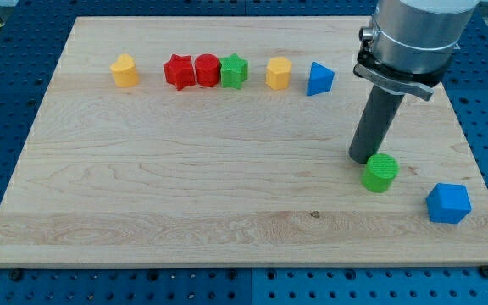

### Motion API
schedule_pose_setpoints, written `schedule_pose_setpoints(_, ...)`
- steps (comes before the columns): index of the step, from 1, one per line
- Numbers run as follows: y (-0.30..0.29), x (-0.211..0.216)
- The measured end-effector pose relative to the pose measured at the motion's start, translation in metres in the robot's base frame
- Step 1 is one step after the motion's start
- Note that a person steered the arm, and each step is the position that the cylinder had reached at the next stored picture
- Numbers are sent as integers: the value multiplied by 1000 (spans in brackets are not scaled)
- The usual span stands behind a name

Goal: Move the green circle left to the blue cube

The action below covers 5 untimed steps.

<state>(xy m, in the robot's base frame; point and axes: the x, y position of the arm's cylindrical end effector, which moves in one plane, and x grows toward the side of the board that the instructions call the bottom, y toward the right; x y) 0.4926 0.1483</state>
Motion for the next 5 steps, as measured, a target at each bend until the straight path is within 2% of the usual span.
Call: schedule_pose_setpoints(5, 0, 59)
